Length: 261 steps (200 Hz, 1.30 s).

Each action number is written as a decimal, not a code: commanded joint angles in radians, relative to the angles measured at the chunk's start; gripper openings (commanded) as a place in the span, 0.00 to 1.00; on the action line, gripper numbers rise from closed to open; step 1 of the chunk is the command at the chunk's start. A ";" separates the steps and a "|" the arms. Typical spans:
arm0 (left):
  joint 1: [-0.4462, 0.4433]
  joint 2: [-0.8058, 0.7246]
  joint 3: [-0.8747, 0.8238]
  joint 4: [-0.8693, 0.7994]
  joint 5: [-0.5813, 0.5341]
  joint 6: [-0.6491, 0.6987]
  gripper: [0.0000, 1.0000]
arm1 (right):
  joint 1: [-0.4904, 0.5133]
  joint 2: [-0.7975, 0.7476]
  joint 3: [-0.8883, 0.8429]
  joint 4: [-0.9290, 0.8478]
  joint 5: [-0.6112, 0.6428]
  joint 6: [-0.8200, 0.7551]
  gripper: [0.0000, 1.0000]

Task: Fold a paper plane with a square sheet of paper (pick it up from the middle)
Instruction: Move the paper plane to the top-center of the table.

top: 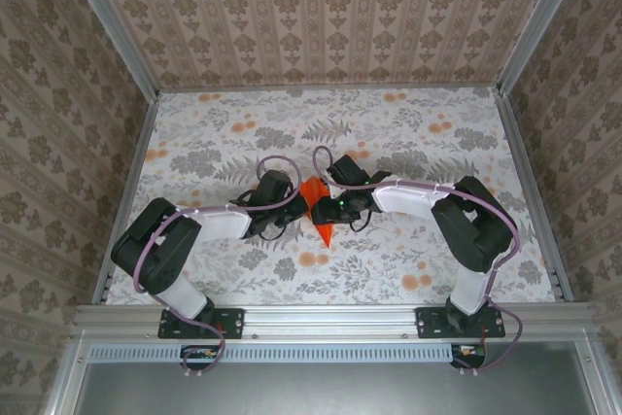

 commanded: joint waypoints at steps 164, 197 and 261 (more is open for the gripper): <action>0.008 -0.005 -0.011 0.061 0.049 -0.002 0.00 | 0.039 0.041 0.074 -0.112 0.209 -0.019 0.28; 0.007 -0.004 -0.011 0.059 0.050 -0.002 0.00 | 0.044 0.053 0.081 -0.108 0.211 -0.013 0.27; 0.011 -0.018 -0.003 0.041 0.052 0.006 0.15 | 0.049 0.074 0.100 -0.135 0.240 0.009 0.18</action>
